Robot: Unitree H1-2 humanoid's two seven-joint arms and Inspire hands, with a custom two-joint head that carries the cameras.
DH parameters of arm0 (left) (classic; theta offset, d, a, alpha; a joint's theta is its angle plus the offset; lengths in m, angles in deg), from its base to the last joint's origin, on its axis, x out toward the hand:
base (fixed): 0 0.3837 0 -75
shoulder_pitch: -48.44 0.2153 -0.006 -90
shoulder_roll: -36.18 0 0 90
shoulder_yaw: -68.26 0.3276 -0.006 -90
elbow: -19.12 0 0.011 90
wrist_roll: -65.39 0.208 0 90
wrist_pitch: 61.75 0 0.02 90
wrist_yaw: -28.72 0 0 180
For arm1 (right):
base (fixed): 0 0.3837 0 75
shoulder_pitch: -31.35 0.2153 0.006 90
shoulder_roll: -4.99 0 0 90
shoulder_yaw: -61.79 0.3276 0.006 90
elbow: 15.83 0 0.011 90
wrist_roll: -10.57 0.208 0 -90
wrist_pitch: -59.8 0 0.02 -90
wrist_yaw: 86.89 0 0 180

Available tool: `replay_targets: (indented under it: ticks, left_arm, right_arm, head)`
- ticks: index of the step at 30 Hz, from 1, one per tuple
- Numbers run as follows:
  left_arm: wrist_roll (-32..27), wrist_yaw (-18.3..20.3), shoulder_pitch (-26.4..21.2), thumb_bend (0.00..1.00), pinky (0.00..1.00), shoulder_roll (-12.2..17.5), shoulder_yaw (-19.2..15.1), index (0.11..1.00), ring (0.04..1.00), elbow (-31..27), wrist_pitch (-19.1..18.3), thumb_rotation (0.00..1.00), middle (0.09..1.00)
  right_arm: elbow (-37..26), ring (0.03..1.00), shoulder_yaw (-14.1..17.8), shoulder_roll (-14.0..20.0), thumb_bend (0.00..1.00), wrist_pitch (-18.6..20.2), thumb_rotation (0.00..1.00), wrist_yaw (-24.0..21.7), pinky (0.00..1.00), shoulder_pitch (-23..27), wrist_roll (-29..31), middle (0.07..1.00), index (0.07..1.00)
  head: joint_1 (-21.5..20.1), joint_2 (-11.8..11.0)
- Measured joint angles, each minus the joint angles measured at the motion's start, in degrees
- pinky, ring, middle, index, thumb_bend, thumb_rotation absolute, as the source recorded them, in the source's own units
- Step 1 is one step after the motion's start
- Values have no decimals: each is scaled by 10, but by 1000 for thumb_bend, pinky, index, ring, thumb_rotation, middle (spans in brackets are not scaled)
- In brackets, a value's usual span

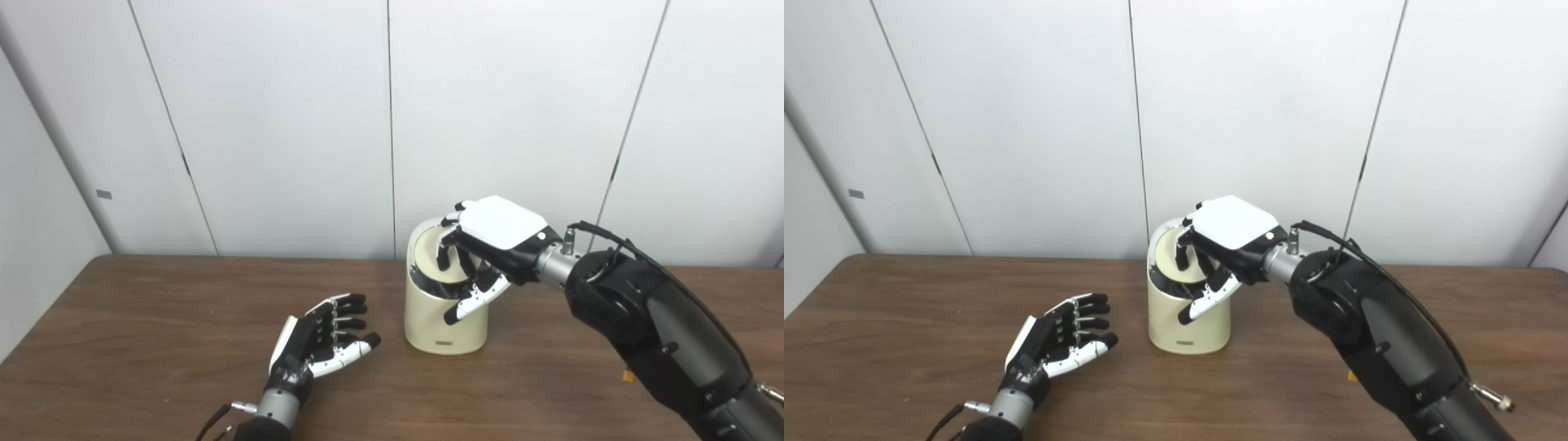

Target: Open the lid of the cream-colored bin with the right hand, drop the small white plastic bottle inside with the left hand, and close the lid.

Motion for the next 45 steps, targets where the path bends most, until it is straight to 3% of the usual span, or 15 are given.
replay_targets:
  ticks: [6,16,25,39,45]
  left_arm:
    - [0,0,0,705,606,0,0,757,695,0,0,156,756]
    - [1,0,0,701,603,-1,1,761,695,-1,0,153,757]
    - [0,0,1,696,606,-2,1,755,693,-1,0,149,753]
    - [1,-1,1,696,601,-3,0,754,687,-1,0,145,749]
    - [1,-1,1,697,604,-3,0,754,689,-3,0,150,750]
  right_arm:
    - [1,906,-10,2,734,-1,589,-19,953,14,-1,806,581]
    - [12,894,-13,0,757,-3,503,-20,961,22,7,788,524]
    - [20,877,-20,0,758,-5,533,-20,963,30,8,781,519]
    - [37,886,-32,-7,746,-6,595,-18,946,42,4,801,562]
    - [40,880,-33,-8,739,-9,545,-12,944,44,4,794,609]
  head:
    - [2,1]
    - [3,3]
    - [4,4]
    - [4,4]
    - [5,5]
